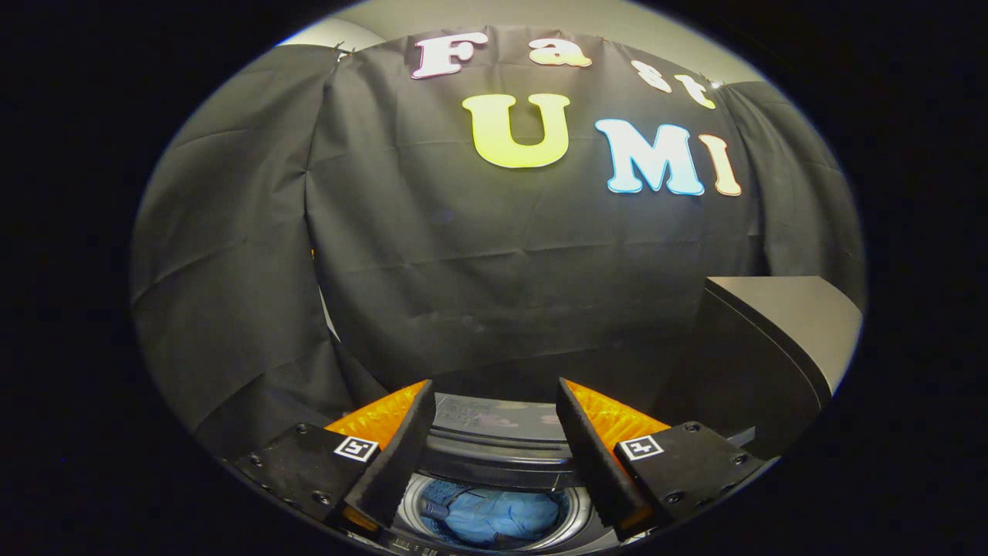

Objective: Put the clothes into the washing machine and then close the washing machine lid.

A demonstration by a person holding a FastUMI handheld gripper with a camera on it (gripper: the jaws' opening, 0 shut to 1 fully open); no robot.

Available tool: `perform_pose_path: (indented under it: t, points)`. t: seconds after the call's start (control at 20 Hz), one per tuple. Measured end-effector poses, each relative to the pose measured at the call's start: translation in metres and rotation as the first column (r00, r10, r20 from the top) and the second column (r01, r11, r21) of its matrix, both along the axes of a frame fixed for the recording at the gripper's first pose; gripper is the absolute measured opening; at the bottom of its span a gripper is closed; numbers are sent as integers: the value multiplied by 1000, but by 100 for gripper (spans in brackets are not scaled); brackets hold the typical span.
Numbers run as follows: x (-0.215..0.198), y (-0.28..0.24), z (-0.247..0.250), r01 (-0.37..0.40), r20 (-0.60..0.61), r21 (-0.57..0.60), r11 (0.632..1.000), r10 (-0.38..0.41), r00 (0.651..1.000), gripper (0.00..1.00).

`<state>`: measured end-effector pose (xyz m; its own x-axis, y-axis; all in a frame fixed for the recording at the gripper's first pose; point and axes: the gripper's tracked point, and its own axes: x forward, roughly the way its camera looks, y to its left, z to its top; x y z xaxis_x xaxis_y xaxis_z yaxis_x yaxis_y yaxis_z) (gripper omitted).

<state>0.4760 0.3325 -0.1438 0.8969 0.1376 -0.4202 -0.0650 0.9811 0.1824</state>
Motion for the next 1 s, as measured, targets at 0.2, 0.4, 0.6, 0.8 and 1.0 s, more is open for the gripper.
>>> perform_pose_path:
  t: [0.2,0.4,0.6,0.8,1.0]
  points:
    - [3,-3,1,-14,-25,-11,1000,13,1000,98]
    - [2,-5,7,-1,-3,22,1000,2,1000,98]
    - [1,-5,12,-10,28,-4,1000,10,1000,97]
    - [-21,-8,19,-11,48,-21,1000,12,999,98]
    - [-43,-13,37,-42,112,-48,998,47,993,97]
